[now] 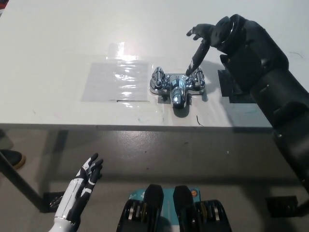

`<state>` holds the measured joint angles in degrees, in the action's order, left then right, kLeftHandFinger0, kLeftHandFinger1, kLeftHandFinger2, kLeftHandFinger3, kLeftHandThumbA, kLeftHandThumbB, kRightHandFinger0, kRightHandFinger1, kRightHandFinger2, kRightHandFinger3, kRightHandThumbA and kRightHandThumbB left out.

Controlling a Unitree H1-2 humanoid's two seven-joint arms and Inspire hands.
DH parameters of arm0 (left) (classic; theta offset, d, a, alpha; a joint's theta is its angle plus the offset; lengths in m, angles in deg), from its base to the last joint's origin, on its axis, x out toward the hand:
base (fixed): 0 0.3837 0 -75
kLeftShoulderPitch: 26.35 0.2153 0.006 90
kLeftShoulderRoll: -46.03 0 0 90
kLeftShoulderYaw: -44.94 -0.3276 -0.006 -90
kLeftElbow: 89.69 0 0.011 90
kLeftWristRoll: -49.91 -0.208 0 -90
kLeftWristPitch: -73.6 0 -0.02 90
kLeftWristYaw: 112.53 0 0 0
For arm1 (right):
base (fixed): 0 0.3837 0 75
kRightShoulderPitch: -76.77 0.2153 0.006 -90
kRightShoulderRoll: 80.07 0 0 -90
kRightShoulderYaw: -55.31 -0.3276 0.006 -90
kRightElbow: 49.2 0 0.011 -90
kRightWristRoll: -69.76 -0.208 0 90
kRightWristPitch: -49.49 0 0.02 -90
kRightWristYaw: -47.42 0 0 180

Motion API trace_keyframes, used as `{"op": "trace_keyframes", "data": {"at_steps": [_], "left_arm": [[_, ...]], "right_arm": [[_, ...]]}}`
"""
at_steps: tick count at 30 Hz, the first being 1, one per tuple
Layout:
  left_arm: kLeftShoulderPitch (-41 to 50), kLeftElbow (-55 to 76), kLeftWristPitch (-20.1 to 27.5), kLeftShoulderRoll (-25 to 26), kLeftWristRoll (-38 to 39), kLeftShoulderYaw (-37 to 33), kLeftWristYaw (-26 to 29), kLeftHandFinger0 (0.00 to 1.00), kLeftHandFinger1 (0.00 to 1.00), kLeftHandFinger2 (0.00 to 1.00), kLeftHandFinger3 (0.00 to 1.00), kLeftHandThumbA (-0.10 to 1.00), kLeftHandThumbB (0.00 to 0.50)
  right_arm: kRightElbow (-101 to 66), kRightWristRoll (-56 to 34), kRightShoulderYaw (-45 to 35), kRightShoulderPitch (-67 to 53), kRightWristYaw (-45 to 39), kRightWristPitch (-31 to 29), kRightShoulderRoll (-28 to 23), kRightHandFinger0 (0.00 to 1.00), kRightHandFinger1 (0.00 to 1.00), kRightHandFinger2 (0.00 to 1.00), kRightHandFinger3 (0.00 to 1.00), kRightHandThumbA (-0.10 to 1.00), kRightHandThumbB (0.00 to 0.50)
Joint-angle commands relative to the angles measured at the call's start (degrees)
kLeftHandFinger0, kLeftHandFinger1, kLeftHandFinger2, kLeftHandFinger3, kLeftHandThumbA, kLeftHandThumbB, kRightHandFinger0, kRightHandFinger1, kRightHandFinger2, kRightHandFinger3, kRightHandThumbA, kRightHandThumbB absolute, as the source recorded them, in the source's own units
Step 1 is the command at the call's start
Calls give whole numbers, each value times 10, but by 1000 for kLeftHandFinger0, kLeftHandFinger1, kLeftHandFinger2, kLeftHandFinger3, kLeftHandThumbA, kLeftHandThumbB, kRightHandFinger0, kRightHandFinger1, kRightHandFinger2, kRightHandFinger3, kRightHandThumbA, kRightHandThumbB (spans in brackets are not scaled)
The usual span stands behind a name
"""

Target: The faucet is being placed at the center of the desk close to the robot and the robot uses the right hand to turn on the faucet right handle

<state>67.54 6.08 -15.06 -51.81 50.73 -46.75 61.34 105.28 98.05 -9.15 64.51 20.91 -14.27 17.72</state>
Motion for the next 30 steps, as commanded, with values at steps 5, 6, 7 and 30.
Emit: {"op": "trace_keyframes", "data": {"at_steps": [5, 6, 7, 30], "left_arm": [[-5, 18, 17, 6, -6, -2, -4, 1000, 1000, 1000, 1000, 886, 192], [-5, 19, 16, 6, -6, -2, -4, 1000, 1000, 1000, 1000, 887, 191], [-6, 20, 11, 5, -2, -1, -4, 1000, 1000, 1000, 1000, 886, 197], [-13, 18, 10, 8, 0, 3, -4, 1000, 1000, 1000, 1000, 901, 227]], "right_arm": [[22, 10, 21, 34, 13, -1, 8, 1000, 1000, 1000, 1000, 1000, 320], [25, 3, 16, 33, 16, 0, 9, 1000, 1000, 1000, 1000, 1000, 321], [33, 3, 19, 34, 9, -13, 8, 1000, 1000, 1000, 1000, 1000, 306], [79, 14, 36, 33, 13, -19, 18, 1000, 1000, 1000, 1000, 1000, 269]]}}
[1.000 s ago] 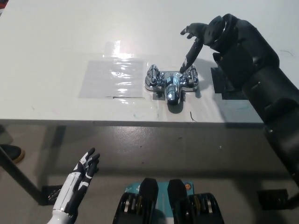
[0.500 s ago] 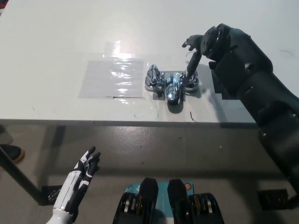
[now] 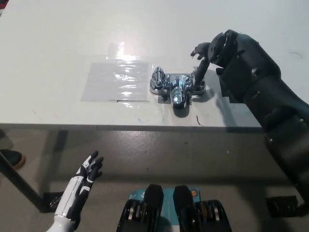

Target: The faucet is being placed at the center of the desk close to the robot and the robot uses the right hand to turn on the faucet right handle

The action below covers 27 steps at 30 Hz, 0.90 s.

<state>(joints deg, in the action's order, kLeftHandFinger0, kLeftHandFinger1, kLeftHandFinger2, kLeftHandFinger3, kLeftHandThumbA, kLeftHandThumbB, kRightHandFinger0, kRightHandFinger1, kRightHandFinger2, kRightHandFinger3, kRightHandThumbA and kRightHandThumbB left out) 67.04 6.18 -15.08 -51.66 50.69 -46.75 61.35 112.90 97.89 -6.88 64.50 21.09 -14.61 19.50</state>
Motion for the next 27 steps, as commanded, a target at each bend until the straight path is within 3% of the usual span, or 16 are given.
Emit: {"op": "trace_keyframes", "data": {"at_steps": [1, 2, 10, 14, 19, 21, 26, 27], "left_arm": [[-8, 18, 9, 7, -1, 3, -3, 1000, 1000, 1000, 1000, 901, 225], [-9, 18, 9, 7, -1, 3, -4, 1000, 1000, 1000, 1000, 902, 222], [-9, 19, 9, 8, 1, 4, -4, 1000, 1000, 1000, 1000, 903, 239], [-10, 19, 8, 8, 2, 4, -5, 1000, 1000, 1000, 1000, 898, 229], [-10, 18, 10, 9, 1, 4, -5, 1000, 1000, 1000, 1000, 898, 226], [-11, 17, 12, 9, -1, 4, -4, 1000, 1000, 1000, 1000, 900, 218], [-11, 17, 14, 8, 2, 5, -3, 1000, 1000, 1000, 1000, 888, 211], [-10, 18, 13, 8, 0, 4, -3, 1000, 1000, 1000, 1000, 887, 209]], "right_arm": [[4, 12, 10, 31, 20, -13, 1, 1000, 1000, 1000, 1000, 1000, 274], [6, 24, 24, 31, 26, -15, 0, 1000, 1000, 1000, 1000, 1000, 304], [18, 20, 41, 38, 0, -34, -9, 1000, 1000, 1000, 1000, 1000, 253], [25, 34, 52, 33, 44, -10, -11, 1000, 1000, 1000, 1000, 1000, 324], [28, 50, 70, 26, 63, -9, -18, 1000, 1000, 1000, 1000, 970, 335], [34, 55, 80, 30, 55, -9, -18, 1000, 1000, 1000, 1000, 986, 314], [44, 67, 102, 35, 55, -19, -22, 1000, 1000, 1000, 1000, 808, 325], [45, 62, 99, 36, 53, -14, -24, 1000, 1000, 1000, 1000, 720, 331]]}}
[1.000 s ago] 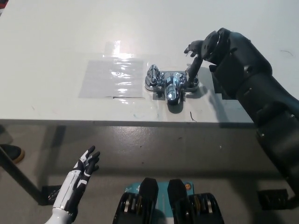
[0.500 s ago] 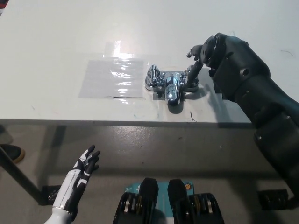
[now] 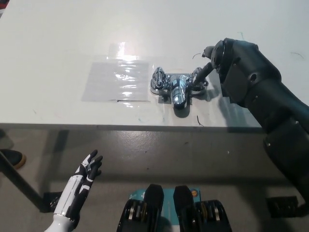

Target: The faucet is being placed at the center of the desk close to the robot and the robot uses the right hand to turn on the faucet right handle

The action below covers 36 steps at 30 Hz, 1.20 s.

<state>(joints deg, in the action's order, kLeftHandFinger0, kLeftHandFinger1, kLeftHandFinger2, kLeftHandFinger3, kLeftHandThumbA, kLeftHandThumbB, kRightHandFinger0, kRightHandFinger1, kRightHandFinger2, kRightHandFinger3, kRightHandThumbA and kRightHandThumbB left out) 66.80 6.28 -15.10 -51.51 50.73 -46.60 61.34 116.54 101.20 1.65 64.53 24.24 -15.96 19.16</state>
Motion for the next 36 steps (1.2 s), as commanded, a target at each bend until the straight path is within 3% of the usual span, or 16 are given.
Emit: {"op": "trace_keyframes", "data": {"at_steps": [1, 7, 10, 17, 20, 22, 29, 33, 34, 36], "left_arm": [[-8, 17, 13, 6, 0, 3, -3, 1000, 1000, 1000, 1000, 888, 214], [-10, 14, 13, 8, -5, 2, -2, 1000, 1000, 1000, 1000, 913, 217], [-12, 17, 11, 9, 2, 3, -7, 1000, 1000, 1000, 1000, 905, 218], [-13, 14, 17, 8, 9, 3, -9, 1000, 1000, 1000, 1000, 901, 212], [-13, 13, 17, 8, 9, 4, -8, 1000, 1000, 1000, 1000, 899, 210], [-16, 10, 18, 8, 10, 5, -7, 1000, 1000, 1000, 1000, 896, 220], [-18, 15, 8, 8, 8, 4, -7, 1000, 1000, 1000, 1000, 891, 214], [-18, 12, 13, 8, 4, 3, -6, 1000, 1000, 1000, 1000, 886, 197], [-18, 11, 15, 8, 6, 3, -7, 1000, 1000, 1000, 1000, 878, 176], [-19, 10, 17, 9, 6, 4, -7, 1000, 1000, 1000, 1000, 886, 177]], "right_arm": [[9, 29, 14, 36, 21, 0, -21, 1000, 1000, 1000, 1000, 702, 329], [25, 31, 22, 44, 5, -4, -21, 1000, 1000, 1000, 1000, 651, 326], [27, 20, 12, 48, 6, -6, -24, 1000, 1000, 1000, 1000, 544, 328], [30, 33, 28, 54, -17, -10, -29, 1000, 1000, 1000, 1000, 570, 341], [31, 24, 21, 55, -10, -8, -32, 1000, 1000, 1000, 1000, 512, 369], [34, 25, 23, 59, -22, -12, -33, 1000, 1000, 1000, 1000, 507, 361], [42, 50, 62, 72, -58, -21, -39, 1000, 1000, 1000, 1000, 554, 381], [42, 48, 67, 75, -67, -30, -44, 1000, 1000, 1000, 1000, 535, 378], [38, 44, 62, 72, -43, -24, -45, 1000, 1000, 1000, 1000, 432, 429], [35, 40, 56, 69, -18, -20, -45, 1000, 1000, 1000, 1000, 425, 411]]}}
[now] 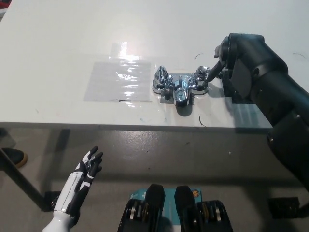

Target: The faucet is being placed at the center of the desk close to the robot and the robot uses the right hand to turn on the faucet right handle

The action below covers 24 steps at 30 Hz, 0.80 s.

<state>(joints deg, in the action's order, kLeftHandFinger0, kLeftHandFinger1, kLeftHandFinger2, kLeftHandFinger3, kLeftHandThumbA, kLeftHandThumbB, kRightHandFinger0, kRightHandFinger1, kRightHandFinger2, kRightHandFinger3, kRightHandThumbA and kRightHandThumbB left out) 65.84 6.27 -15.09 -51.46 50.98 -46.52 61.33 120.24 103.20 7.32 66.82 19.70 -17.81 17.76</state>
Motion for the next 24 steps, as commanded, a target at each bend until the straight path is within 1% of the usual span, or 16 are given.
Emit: {"op": "trace_keyframes", "data": {"at_steps": [1, 3, 4, 6, 8, 9, 10, 11, 13, 14, 16, 18, 20, 22, 24], "left_arm": [[-9, 11, 17, 9, 0, 2, -6, 1000, 1000, 1000, 1000, 890, 177], [-10, 10, 17, 9, 0, 2, -6, 1000, 1000, 1000, 1000, 893, 172], [-11, 13, 11, 9, 1, 3, -7, 1000, 1000, 1000, 1000, 893, 182], [-11, 16, 4, 9, 1, 3, -5, 1000, 1000, 1000, 1000, 891, 186], [-11, 16, 8, 10, -1, 3, -5, 1000, 1000, 1000, 1000, 887, 169], [-11, 16, 10, 10, -1, 3, -5, 1000, 1000, 1000, 1000, 886, 163], [-11, 15, 12, 10, -1, 2, -5, 1000, 1000, 1000, 1000, 885, 161], [-11, 14, 12, 10, 1, 2, -6, 1000, 1000, 1000, 1000, 882, 161], [-11, 14, 11, 9, 1, 2, -5, 1000, 1000, 1000, 1000, 883, 166], [-12, 15, 9, 9, -2, 2, -4, 1000, 1000, 1000, 1000, 884, 170], [-12, 14, 10, 8, 0, 3, -4, 1000, 1000, 1000, 1000, 882, 168], [-11, 15, 9, 9, -1, 2, -4, 1000, 1000, 1000, 1000, 888, 174], [-12, 16, 9, 10, -3, 1, -5, 1000, 1000, 1000, 1000, 895, 165], [-13, 17, 7, 9, -2, 1, -4, 1000, 1000, 1000, 1000, 894, 165], [-14, 15, 8, 11, -5, 0, -5, 1000, 1000, 1000, 1000, 903, 167]], "right_arm": [[-3, 18, -4, 44, 37, -3, -32, 1000, 1000, 1000, 1000, 394, 425], [-5, 22, -2, 43, 45, -5, -33, 1000, 1000, 1000, 1000, 422, 415], [-6, 23, -1, 42, 52, -3, -33, 1000, 1000, 1000, 1000, 439, 419], [-9, 16, -11, 40, 72, 5, -33, 1000, 1000, 1000, 1000, 415, 430], [-11, 22, -9, 38, 88, 15, -31, 1000, 1000, 1000, 1000, 470, 422], [-11, 22, -10, 37, 94, 21, -30, 1000, 1000, 1000, 1000, 517, 416], [-11, 20, -14, 36, 108, 31, -29, 1000, 1000, 1000, 1000, 541, 423], [-13, 20, -15, 35, 124, 38, -27, 1000, 1000, 1000, 1000, 591, 421], [-13, 16, -24, 33, 143, 41, -26, 1000, 1000, 1000, 1000, 582, 430], [-15, 11, -34, 30, 169, 42, -27, 1000, 1000, 1000, 1000, 589, 422], [-20, 16, -33, 26, 180, 42, -28, 1000, 1000, 1000, 1000, 612, 412], [-23, 13, -41, 23, 190, 42, -28, 1000, 1000, 1000, 1000, 601, 399], [-21, 11, -45, 23, 191, 42, -29, 1000, 1000, 1000, 1000, 588, 413], [-20, 11, -46, 23, 185, 38, -31, 1000, 1000, 1000, 1000, 587, 415], [-21, -5, -60, 24, 152, 25, -36, 1000, 1000, 1000, 1000, 575, 422]]}}
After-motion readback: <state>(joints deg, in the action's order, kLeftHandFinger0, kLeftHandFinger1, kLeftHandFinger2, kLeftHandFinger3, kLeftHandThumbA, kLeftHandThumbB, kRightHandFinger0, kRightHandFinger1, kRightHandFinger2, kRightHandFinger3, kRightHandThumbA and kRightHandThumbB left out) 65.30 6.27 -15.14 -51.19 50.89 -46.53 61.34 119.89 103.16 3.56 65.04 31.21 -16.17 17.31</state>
